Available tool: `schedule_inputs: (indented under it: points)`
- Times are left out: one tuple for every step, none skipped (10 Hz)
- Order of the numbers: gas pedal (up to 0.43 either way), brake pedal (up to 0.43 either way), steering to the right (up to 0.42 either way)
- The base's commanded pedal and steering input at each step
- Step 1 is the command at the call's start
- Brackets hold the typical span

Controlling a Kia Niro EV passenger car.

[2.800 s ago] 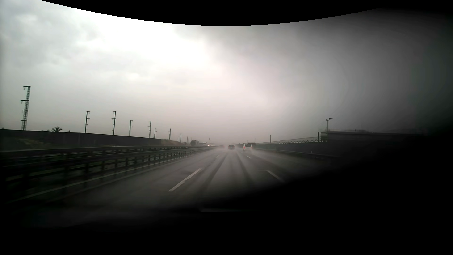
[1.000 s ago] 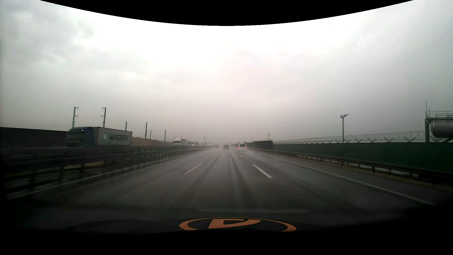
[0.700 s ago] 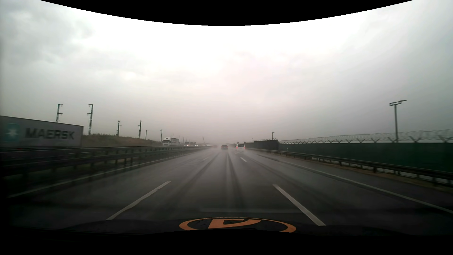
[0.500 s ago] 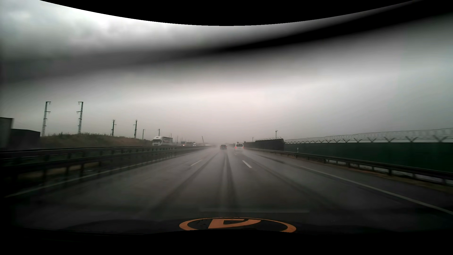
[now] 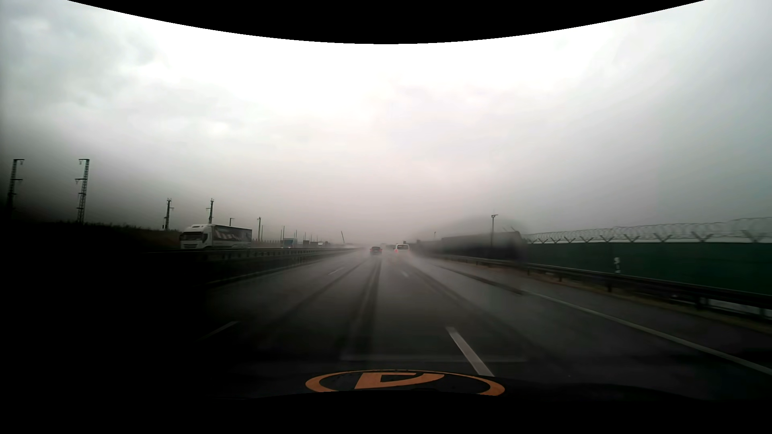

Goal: Follow the waypoints while adhering to traffic rules and regulations

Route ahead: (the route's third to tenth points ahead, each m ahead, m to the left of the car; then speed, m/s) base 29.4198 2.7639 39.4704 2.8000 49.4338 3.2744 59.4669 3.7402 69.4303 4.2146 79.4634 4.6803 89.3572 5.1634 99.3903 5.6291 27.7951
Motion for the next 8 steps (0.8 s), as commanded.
schedule_inputs:
  points:
    - [0.059, 0.000, 0.003]
    - [0.059, 0.000, 0.003]
    - [0.059, 0.000, 0.002]
    - [0.059, 0.000, 0.002]
    - [0.059, 0.000, 0.002]
    - [0.047, 0.000, 0.001]
    - [0.008, 0.000, 0.000]
    - [0.008, 0.000, 0.000]
